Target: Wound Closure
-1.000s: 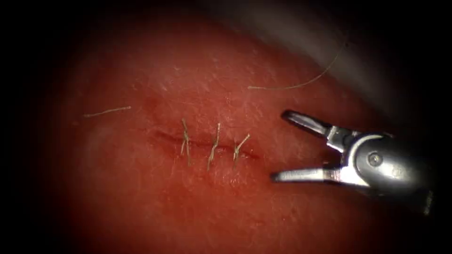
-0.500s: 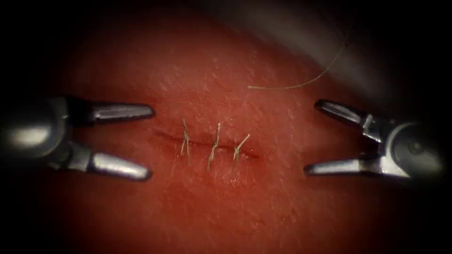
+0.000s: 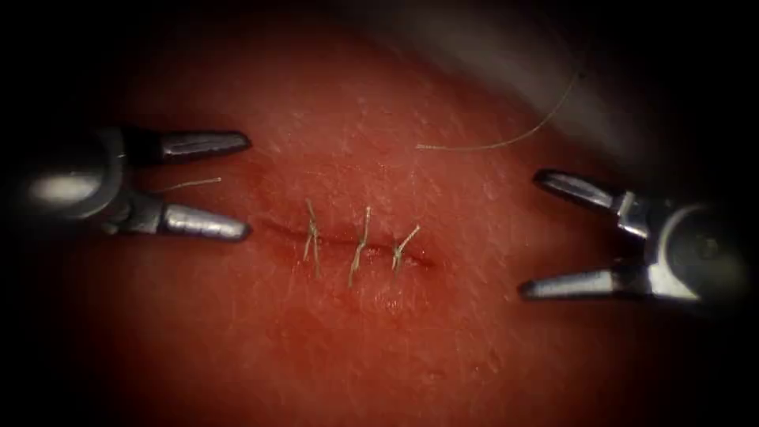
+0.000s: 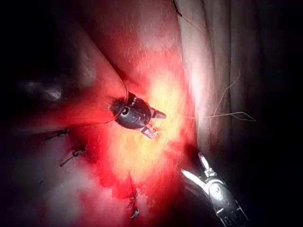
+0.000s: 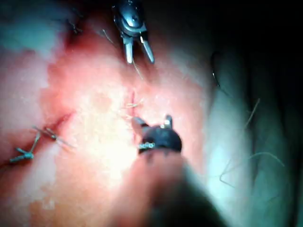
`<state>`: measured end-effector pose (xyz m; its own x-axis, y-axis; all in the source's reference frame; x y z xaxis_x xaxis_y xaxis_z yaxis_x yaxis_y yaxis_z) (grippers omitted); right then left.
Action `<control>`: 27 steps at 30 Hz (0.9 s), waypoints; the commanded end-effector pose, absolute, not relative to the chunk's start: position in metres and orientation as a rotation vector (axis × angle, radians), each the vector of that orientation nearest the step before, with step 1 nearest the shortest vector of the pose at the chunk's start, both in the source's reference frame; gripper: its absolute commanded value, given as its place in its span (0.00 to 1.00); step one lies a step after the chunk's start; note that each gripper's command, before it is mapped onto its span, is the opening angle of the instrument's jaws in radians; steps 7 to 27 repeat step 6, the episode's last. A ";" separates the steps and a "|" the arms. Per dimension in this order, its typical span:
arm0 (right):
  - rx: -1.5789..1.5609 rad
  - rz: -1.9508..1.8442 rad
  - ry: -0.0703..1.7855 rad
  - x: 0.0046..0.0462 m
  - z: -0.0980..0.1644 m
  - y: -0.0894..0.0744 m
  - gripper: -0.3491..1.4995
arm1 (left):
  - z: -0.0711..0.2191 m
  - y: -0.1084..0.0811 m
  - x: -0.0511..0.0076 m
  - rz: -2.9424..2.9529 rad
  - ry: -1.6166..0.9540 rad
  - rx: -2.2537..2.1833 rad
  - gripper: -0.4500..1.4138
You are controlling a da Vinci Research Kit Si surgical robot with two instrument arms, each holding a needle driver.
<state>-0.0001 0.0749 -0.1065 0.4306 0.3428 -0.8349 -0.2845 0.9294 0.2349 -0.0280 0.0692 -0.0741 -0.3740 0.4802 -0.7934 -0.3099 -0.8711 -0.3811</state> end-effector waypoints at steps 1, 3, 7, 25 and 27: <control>0.053 0.396 1.061 0.0006 -0.106 0.075 0.82 | -0.074 0.069 -0.0283 2.262 -0.229 -1.386 0.60; 0.053 0.396 1.061 0.0006 -0.106 0.075 0.82 | -0.074 0.069 -0.0283 2.262 -0.228 -1.385 0.60; 0.047 0.402 1.070 0.0006 -0.106 0.075 0.82 | -0.074 0.069 -0.0283 2.266 -0.221 -1.386 0.60; 0.047 0.402 1.070 0.0006 -0.106 0.075 0.82 | -0.074 0.069 -0.0283 2.266 -0.221 -1.386 0.60; 0.047 0.402 1.070 0.0006 -0.106 0.075 0.82 | -0.074 0.069 -0.0283 2.266 -0.221 -1.386 0.60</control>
